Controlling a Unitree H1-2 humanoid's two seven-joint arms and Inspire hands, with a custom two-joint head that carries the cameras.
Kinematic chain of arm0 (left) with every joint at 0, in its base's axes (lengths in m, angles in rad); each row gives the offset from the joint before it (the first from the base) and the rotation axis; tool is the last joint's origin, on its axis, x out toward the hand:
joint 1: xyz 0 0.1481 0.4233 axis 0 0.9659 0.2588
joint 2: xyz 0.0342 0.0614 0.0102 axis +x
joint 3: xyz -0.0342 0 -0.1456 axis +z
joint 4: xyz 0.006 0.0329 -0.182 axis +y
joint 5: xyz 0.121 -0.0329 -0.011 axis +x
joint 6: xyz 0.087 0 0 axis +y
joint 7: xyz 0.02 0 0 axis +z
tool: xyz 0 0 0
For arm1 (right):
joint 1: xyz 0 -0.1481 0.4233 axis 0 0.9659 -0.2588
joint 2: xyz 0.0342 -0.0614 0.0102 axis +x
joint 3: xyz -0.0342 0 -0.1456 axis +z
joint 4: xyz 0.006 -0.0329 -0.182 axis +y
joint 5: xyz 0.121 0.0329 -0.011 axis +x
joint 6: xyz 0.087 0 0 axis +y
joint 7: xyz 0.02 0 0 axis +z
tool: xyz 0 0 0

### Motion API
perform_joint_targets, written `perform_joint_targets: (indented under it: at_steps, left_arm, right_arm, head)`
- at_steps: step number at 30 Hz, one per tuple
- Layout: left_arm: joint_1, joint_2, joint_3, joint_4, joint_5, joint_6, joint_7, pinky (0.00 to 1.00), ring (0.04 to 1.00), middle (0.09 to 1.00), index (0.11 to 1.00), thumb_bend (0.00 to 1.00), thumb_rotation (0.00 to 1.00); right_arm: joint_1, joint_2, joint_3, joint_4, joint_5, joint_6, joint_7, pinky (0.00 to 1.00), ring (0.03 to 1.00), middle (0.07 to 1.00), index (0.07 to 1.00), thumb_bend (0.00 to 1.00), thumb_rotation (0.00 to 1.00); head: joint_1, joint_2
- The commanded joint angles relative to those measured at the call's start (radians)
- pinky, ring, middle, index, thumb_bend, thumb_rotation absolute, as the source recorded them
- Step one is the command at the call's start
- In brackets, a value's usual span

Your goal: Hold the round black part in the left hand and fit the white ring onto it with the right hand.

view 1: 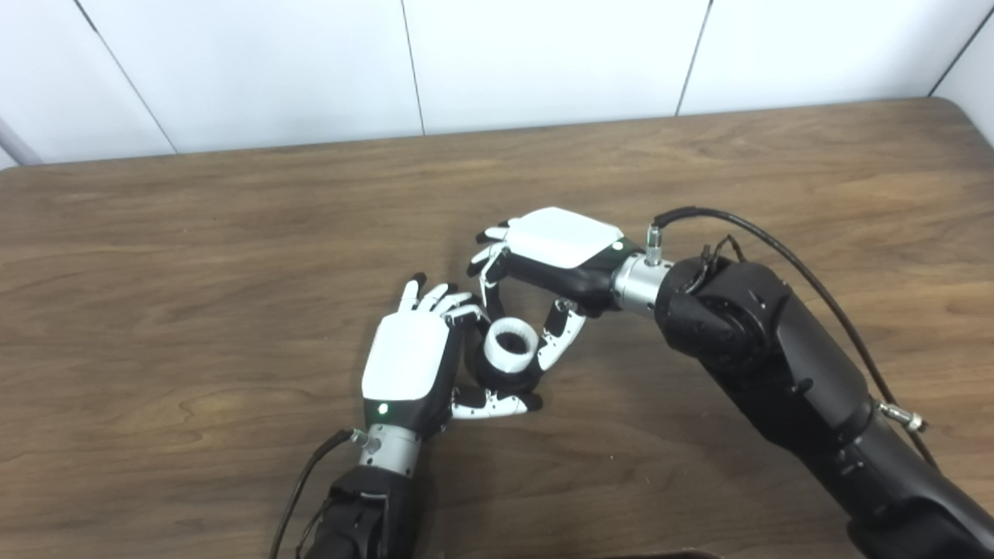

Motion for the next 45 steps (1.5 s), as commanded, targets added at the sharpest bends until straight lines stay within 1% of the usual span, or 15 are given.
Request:
perform_joint_targets:
  at_steps: [1,6,8,11,15,25,33,45]
  left_arm:
    - [-0.001,-0.001,-0.012,0.034,0.028,0.011,-0.019,1.00,0.877,0.784,0.485,0.52,0.06]
    - [-0.002,-0.004,-0.013,0.033,0.029,0.014,-0.021,1.00,0.873,0.782,0.485,0.52,0.06]
    - [-0.002,-0.004,-0.013,0.030,0.032,0.016,-0.023,1.00,0.875,0.783,0.485,0.52,0.06]
    - [-0.002,-0.004,-0.011,0.037,0.027,0.008,-0.009,1.00,0.868,0.777,0.484,0.52,0.06]
    - [0.000,-0.005,-0.010,0.031,0.024,0.013,-0.020,1.00,0.876,0.782,0.484,0.52,0.06]
    - [0.001,-0.006,-0.010,0.026,0.016,0.010,-0.023,1.00,0.877,0.784,0.483,0.52,0.06]
    - [-0.001,-0.005,-0.008,0.026,0.019,0.010,-0.023,1.00,0.881,0.781,0.484,0.52,0.06]
    - [-0.001,-0.007,-0.010,0.024,0.023,0.011,-0.022,1.00,0.881,0.783,0.484,0.52,0.06]
  right_arm:
    - [-0.035,0.008,-0.012,-0.028,0.000,-0.017,-0.015,0.99,0.963,0.851,0.483,0.53,0.14]
    - [-0.042,0.008,-0.011,-0.035,-0.006,-0.008,-0.001,0.99,0.972,0.860,0.483,0.53,0.14]
    - [-0.039,0.009,-0.011,-0.033,-0.006,-0.011,-0.004,0.99,0.969,0.856,0.483,0.53,0.14]
    - [-0.034,0.009,-0.011,-0.032,-0.008,-0.010,-0.005,0.99,0.963,0.850,0.483,0.52,0.13]
    - [-0.028,0.007,-0.012,-0.027,-0.009,-0.014,-0.011,0.98,0.954,0.841,0.483,0.53,0.14]
    - [-0.017,-0.001,-0.021,-0.003,-0.013,-0.011,-0.019,0.97,0.954,0.842,0.483,0.52,0.13]
    - [-0.002,-0.007,-0.018,0.005,-0.022,-0.034,-0.036,0.95,0.953,0.844,0.483,0.52,0.14]
    - [0.018,-0.001,-0.009,-0.005,-0.029,-0.033,-0.039,0.95,0.949,0.844,0.483,0.53,0.14]
  head:
    - [0.003,0.002]
    - [0.002,0.002]
    - [0.002,0.002]
    - [-0.001,0.007]
    - [-0.001,0.007]
    - [-0.006,0.013]
    - [-0.011,0.014]
    - [-0.011,0.014]
